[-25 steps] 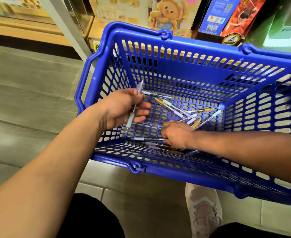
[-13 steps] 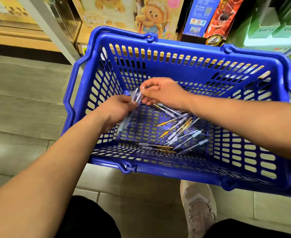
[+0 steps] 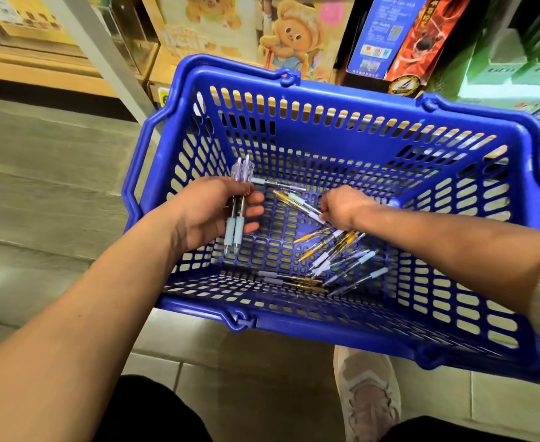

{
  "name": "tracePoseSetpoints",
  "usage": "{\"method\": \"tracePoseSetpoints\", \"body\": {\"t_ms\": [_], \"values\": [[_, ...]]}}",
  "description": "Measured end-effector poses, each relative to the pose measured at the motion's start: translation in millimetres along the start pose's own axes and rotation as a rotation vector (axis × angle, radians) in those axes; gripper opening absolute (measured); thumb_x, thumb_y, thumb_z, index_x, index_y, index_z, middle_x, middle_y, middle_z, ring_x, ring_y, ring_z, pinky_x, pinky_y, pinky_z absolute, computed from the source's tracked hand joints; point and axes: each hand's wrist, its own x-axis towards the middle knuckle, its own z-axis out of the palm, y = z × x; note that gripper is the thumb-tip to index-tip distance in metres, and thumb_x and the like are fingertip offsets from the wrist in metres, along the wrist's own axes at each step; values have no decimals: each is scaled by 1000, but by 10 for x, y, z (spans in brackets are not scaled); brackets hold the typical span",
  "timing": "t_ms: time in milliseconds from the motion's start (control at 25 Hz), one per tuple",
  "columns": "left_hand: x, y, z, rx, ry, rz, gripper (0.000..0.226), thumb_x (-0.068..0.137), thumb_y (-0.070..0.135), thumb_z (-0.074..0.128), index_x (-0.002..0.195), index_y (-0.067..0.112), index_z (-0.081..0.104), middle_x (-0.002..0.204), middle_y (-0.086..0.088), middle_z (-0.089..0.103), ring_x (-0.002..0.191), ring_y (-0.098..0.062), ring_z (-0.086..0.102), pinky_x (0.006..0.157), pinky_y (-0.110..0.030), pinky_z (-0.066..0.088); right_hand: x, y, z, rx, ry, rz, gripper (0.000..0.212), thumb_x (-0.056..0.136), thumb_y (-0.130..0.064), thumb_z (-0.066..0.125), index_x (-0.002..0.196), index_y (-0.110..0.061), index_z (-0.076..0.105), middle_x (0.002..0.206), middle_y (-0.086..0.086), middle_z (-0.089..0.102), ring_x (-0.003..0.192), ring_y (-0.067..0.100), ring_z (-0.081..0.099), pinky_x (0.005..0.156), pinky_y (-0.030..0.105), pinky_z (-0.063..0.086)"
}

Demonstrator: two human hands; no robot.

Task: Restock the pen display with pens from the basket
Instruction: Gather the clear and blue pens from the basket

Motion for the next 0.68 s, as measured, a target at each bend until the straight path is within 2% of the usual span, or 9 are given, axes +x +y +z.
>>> {"method": "tracePoseSetpoints", "body": {"t_ms": [80,160,240,320,400,520,680], "values": [[9,2,0,0,-13,7,12,104,15,54,109,10,63,93,-5,78,80,-17,75,68,-38,62,-5,9,-27,55,26,16,17,100,-30,61,102,-15,68,101,5,70,80,21,64,66,29,48],[15,-5,2,16,-20,30,12,103,14,55,110,9,63,96,-5,78,83,-16,75,70,-38,63,-25,49,-177,213,96,-14,12,98,-31,63,103,-21,62,102,0,68,83,18,63,67,29,47],[13,-15,10,41,-1,64,12,103,13,54,109,9,63,100,-7,79,87,-18,76,72,-35,63,-102,63,-380,511,154,-110,14,93,-38,69,99,-26,66,97,-8,68,82,7,63,67,22,46],[25,-25,24,108,38,124,14,104,14,54,110,8,65,104,-9,78,92,-18,75,74,-32,62,-236,6,-568,861,175,-181,15,89,-44,73,90,-29,73,83,-13,71,73,4,64,70,19,53],[34,-33,48,163,72,168,17,104,15,54,112,7,67,108,-10,77,95,-19,74,78,-32,61,-324,-108,-679,1113,104,-225,20,88,-44,74,84,-25,75,75,-7,67,69,5,61,70,19,56],[-2,-47,97,197,45,161,18,103,16,56,114,7,67,111,-13,75,95,-24,71,81,-38,62,-373,-361,-754,1291,-91,-277,28,91,-34,72,97,-7,73,77,-1,68,70,6,63,71,18,57],[-82,-52,168,228,-26,152,23,103,17,56,124,9,60,107,-16,76,93,-28,76,76,-44,63,-374,-628,-764,1523,-261,-294,18,95,-18,68,103,-3,73,79,4,73,71,10,70,69,20,58]]}}
